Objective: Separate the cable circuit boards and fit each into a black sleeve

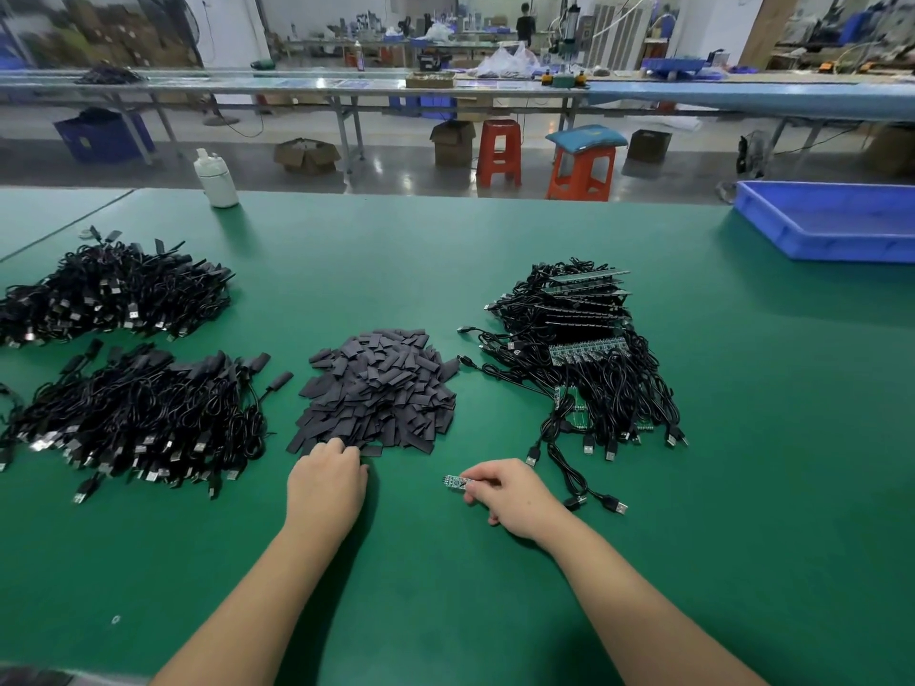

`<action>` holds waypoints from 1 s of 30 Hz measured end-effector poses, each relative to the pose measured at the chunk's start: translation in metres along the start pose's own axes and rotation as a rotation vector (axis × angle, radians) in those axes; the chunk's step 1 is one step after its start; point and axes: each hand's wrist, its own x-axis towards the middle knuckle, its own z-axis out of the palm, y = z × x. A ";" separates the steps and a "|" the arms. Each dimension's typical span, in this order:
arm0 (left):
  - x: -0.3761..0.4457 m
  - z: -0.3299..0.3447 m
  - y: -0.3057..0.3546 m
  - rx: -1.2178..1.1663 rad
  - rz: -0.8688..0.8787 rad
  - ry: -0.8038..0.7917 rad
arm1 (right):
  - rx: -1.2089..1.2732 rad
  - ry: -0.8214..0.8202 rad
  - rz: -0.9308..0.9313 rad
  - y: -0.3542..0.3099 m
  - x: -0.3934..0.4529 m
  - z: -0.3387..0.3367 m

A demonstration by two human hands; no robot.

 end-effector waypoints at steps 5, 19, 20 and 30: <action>-0.007 -0.004 0.007 -0.097 0.086 0.007 | 0.004 -0.003 0.001 0.000 0.000 0.000; -0.003 -0.003 0.022 -0.570 0.027 -0.322 | 0.045 -0.014 0.008 0.001 0.001 0.001; -0.001 -0.004 0.023 -0.553 0.026 -0.352 | 0.048 -0.015 0.010 0.000 0.001 0.001; -0.007 -0.012 0.036 -0.918 0.098 -0.356 | 0.072 -0.012 0.006 0.002 0.000 0.000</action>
